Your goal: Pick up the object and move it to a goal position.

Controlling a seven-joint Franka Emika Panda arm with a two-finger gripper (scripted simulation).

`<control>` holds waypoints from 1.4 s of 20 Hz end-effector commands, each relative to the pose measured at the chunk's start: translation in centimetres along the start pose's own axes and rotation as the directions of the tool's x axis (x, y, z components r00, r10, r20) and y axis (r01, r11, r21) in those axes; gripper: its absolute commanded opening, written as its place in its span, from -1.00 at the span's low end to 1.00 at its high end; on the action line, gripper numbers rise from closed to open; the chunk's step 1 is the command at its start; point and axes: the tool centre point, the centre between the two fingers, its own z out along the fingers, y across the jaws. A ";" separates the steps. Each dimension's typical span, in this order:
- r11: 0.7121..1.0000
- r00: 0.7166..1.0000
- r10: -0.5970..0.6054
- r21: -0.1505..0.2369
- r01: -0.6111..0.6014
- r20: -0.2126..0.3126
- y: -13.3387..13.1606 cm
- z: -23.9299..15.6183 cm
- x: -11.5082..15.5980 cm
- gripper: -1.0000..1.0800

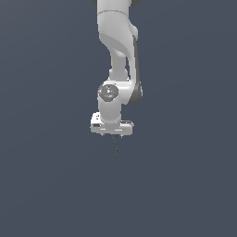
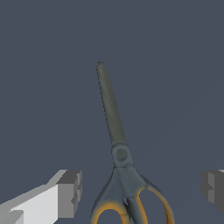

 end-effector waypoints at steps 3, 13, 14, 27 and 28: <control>1.000 1.000 0.000 0.000 0.000 0.000 0.0 0.8 0.0 0.92; 1.000 1.000 0.000 0.000 0.000 -0.001 0.1 4.9 -0.1 0.92; 1.000 1.000 0.000 0.000 0.000 -0.001 0.1 5.0 -0.1 0.92; 1.000 1.000 0.001 0.000 -0.001 -0.003 0.1 4.9 0.0 -1.00; 1.000 1.000 0.001 0.000 -0.001 -0.003 0.1 4.9 0.0 -1.00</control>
